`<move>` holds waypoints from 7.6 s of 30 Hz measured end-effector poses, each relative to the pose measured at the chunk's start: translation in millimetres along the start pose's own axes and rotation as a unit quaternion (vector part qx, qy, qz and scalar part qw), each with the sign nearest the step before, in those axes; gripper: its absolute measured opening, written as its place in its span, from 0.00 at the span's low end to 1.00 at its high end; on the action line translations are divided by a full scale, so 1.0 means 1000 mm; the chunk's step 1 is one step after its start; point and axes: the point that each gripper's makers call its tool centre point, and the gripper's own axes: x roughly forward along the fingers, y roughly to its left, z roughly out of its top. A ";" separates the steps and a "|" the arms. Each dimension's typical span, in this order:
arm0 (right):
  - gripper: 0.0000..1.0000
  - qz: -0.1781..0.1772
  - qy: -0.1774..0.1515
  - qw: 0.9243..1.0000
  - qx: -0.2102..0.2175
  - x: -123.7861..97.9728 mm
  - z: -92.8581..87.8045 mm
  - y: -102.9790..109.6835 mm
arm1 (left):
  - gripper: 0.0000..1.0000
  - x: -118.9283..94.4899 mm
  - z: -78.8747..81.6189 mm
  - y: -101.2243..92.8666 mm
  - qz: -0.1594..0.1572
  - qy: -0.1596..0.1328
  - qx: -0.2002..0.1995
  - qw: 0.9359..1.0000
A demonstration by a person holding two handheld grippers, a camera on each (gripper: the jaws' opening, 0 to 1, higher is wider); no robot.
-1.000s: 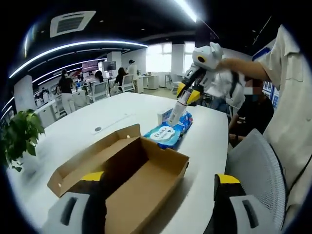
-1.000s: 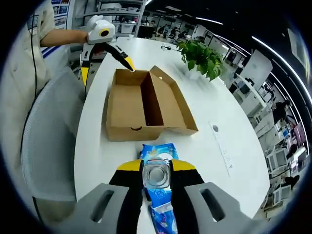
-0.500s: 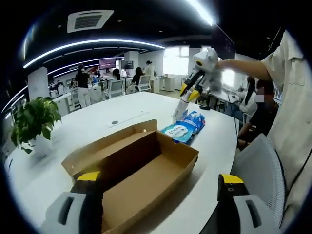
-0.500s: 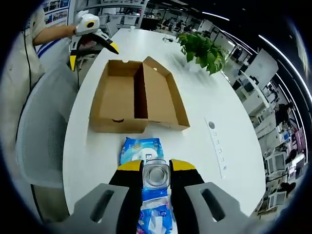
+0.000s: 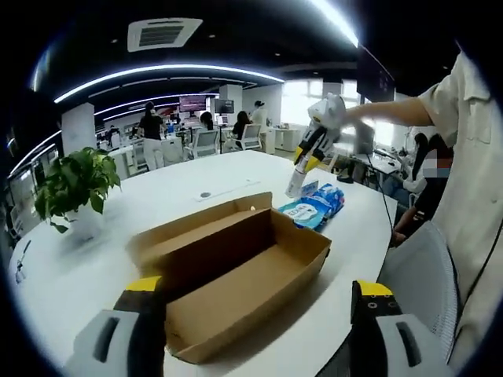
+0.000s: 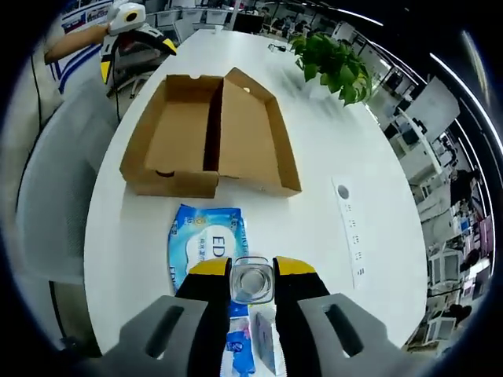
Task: Operate the shoe box by opening the lid, removing the specified soft item, and placing it in the target area until the item is outside and the box remains undamaged.
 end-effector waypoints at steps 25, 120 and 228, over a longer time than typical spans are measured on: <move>0.18 0.055 0.032 0.998 -0.025 0.054 -0.024 -0.012 | 1.00 -0.010 -0.021 0.013 0.043 0.015 -0.041 0.998; 0.27 -0.061 -0.002 0.934 0.352 0.118 0.042 -0.074 | 0.05 -0.002 -0.086 0.109 0.208 0.096 -0.166 0.959; 0.00 -0.163 -0.205 0.850 0.457 0.010 0.114 -0.027 | 0.06 0.000 -0.091 0.102 0.181 0.104 -0.164 0.964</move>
